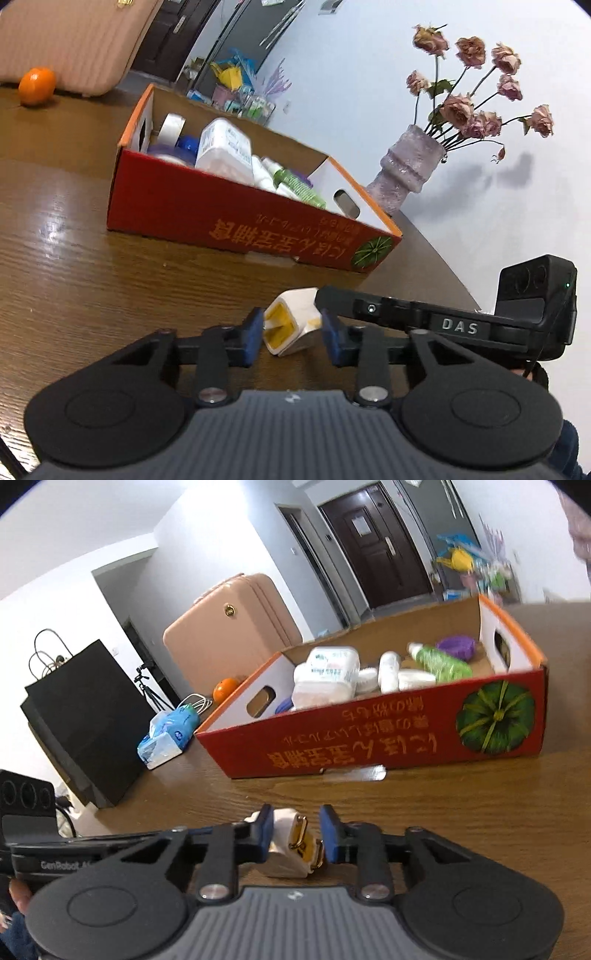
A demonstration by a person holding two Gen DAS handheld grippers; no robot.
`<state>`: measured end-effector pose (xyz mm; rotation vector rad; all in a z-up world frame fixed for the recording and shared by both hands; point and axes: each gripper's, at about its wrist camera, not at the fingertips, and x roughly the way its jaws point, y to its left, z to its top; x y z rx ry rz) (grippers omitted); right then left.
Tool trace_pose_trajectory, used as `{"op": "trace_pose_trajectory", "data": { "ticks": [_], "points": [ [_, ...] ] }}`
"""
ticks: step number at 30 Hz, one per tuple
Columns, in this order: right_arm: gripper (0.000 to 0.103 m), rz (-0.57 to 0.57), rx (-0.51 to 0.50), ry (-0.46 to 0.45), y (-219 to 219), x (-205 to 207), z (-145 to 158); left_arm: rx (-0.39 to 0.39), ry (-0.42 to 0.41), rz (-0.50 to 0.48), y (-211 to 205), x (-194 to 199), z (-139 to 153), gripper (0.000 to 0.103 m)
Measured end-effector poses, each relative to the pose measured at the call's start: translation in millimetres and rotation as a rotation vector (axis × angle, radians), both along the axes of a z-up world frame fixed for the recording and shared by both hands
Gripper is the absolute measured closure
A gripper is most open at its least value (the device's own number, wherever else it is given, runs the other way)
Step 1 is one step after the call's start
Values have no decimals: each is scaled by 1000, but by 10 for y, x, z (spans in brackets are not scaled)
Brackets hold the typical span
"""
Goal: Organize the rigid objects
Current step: 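Lift the beige cube plug with the left tool and carry it toward the box, then lower the plug into the box and open the left tool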
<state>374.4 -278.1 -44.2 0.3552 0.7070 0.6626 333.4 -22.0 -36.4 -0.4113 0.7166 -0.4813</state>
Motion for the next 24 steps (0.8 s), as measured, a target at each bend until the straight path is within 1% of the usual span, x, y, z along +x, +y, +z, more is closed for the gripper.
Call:
{"op": "trace_pose_trajectory", "data": {
  "ticks": [1, 3, 7, 8, 10, 12, 14, 16, 18, 21, 24],
  "points": [
    [80, -2, 8, 7, 5, 3, -13, 0, 14, 7, 1, 17, -18, 71],
    [80, -8, 13, 13, 6, -9, -18, -31, 45, 9, 25, 47, -45, 71],
    [80, -22, 15, 21, -4, -50, -16, -42, 47, 20, 18, 46, -49, 71],
    [80, -28, 13, 22, -10, -65, -8, -39, 44, 22, 12, 44, -49, 71],
    [85, -38, 20, 18, -30, -98, 12, -28, 39, 22, -6, 42, -37, 72],
    [88, -43, 31, 7, -58, -129, 65, -28, 35, 18, -36, 59, -4, 72],
    [88, -58, 22, -15, -76, -141, 131, -29, 14, 16, -80, 92, 79, 71],
    [88, -77, 37, -30, -120, -132, 209, -28, -13, 11, -126, 139, 172, 71],
    [88, -101, 39, -64, -168, -115, 327, -20, -50, -6, -191, 241, 320, 71],
    [88, -127, 29, -129, -264, 36, 574, -13, -111, -30, -321, 526, 582, 71],
    [87, -159, -8, -175, -355, 366, 782, -10, -113, -45, -477, 976, 747, 71]
  ]
}}
